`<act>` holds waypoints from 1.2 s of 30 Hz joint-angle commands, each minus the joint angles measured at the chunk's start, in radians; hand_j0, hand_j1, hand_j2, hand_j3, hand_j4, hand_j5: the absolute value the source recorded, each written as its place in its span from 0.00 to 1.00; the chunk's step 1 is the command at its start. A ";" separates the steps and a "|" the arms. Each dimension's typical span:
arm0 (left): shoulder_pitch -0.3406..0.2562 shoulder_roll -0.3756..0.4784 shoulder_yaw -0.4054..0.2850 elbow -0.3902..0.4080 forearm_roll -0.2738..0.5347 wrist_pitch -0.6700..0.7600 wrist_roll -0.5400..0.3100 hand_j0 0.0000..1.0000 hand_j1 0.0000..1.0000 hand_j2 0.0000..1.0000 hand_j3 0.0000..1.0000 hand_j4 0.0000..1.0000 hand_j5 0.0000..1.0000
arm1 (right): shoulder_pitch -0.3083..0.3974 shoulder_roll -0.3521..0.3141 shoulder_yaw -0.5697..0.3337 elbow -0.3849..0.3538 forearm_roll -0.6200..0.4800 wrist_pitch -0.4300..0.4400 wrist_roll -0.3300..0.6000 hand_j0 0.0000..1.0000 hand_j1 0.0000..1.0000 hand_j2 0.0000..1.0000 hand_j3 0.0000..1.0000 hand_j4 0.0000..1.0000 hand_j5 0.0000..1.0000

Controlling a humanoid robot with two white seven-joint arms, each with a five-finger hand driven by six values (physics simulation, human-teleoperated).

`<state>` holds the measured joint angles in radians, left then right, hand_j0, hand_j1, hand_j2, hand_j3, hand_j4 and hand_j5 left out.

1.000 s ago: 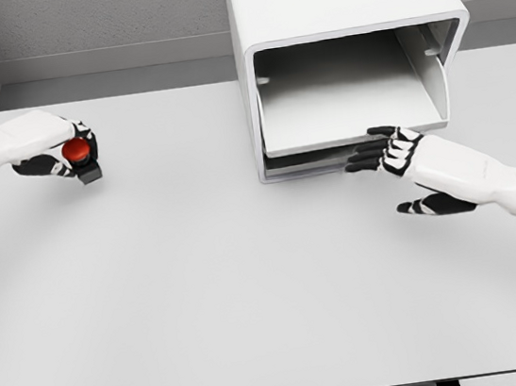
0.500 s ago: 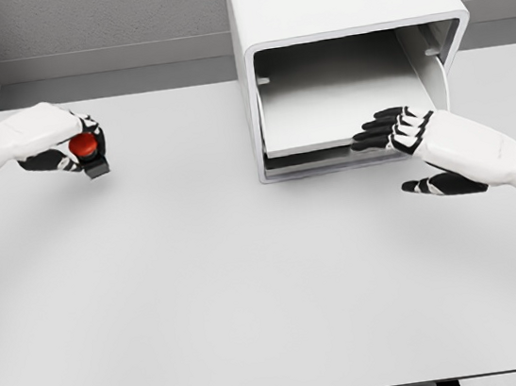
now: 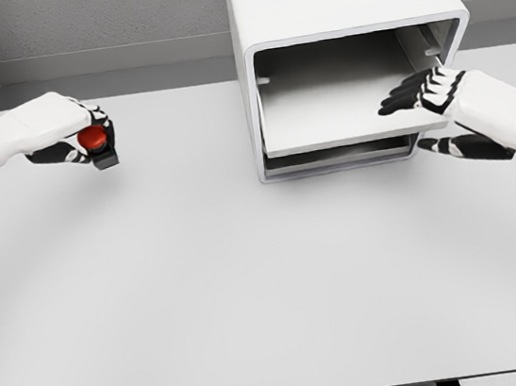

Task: Slide open multi-storey tabletop storage cabinets and put open load switch and slide close multi-storey tabletop storage cabinets

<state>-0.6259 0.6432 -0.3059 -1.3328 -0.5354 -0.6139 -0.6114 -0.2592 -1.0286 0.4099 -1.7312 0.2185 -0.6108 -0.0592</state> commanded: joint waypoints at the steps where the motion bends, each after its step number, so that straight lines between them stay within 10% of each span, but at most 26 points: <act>1: 0.000 -0.001 0.001 -0.019 0.006 0.003 0.000 0.41 0.41 0.41 0.41 0.41 0.41 | 0.000 -0.002 -0.006 0.015 -0.010 0.000 0.001 0.77 0.77 0.77 0.77 0.77 0.77; 17: 0.023 -0.001 0.001 -0.161 0.029 0.003 0.000 0.41 0.41 0.41 0.41 0.41 0.41 | 0.008 0.022 0.007 -0.010 0.004 0.000 0.007 0.78 0.78 0.78 0.78 0.78 0.78; 36: 0.031 -0.002 0.001 -0.227 0.045 0.003 0.000 0.41 0.41 0.41 0.41 0.41 0.41 | -0.067 0.213 0.099 0.096 0.039 0.000 0.081 0.80 0.80 0.80 0.80 0.80 0.80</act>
<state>-0.5952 0.6406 -0.3058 -1.5579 -0.4965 -0.6140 -0.6112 -0.3298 -0.8293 0.4921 -1.6543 0.2622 -0.6111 0.0211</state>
